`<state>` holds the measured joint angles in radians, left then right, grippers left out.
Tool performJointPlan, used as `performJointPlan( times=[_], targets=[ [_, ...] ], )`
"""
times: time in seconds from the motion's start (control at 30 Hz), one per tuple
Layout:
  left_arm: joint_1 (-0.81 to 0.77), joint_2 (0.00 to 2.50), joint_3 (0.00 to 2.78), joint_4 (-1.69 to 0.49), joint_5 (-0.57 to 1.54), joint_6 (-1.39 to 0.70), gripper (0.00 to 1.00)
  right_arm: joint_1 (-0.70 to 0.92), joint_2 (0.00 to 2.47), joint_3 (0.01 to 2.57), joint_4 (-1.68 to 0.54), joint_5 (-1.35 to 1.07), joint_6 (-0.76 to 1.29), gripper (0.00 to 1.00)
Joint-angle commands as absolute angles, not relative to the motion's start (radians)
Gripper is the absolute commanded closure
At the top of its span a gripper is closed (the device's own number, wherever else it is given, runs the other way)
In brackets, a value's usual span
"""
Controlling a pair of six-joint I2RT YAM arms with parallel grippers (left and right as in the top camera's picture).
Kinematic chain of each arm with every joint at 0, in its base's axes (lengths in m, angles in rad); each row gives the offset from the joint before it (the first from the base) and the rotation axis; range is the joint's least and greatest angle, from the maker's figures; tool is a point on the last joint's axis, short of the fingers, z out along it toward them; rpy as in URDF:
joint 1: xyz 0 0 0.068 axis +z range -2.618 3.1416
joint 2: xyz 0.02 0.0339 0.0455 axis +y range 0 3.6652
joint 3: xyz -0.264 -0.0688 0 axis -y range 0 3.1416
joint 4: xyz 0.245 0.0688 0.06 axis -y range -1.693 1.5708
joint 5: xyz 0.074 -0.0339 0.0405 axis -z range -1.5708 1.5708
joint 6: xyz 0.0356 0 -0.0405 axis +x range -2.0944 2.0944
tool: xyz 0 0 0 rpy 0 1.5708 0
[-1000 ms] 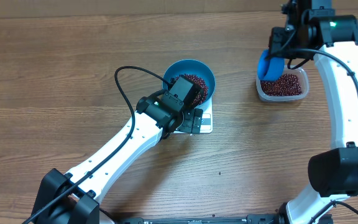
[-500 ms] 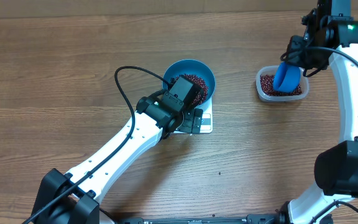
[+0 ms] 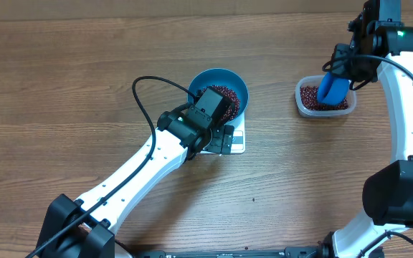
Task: Scoop item into bowl and weigh 150g on scale
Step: 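Lower the blue scoop into the clear bean tub with the right gripper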
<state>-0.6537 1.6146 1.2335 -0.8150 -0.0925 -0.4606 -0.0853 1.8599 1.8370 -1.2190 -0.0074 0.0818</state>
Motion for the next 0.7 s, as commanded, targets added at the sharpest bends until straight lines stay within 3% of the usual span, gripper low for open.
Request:
performJointPlan(
  times=[0.0, 0.1, 0.2, 0.43, 0.67],
  targets=[
    [-0.655, 1.623, 1.245, -0.811, -0.086, -0.441, 0.01, -0.091, 1.843, 1.818, -1.215, 0.030, 0.079, 0.61],
    [-0.655, 1.623, 1.245, -0.815, -0.075, -0.442, 0.00, -0.091, 1.843, 1.819, -1.217, 0.036, 0.079, 0.32],
    [-0.655, 1.622, 1.247, -0.815, -0.061, -0.441, 0.00, -0.091, 1.843, 1.819, -1.213, 0.036, 0.079, 0.19],
    [-0.555, 1.619, 1.502, -0.952, -0.085, -0.435, 0.00, -0.091, 1.843, 1.819, -1.163, 0.037, 0.079, 0.10],
    [-0.429, 1.619, 1.651, -0.926, -0.116, -0.418, 0.00, -0.091, 1.843, 1.819, -1.106, 0.036, 0.079, 0.06]
  ],
)
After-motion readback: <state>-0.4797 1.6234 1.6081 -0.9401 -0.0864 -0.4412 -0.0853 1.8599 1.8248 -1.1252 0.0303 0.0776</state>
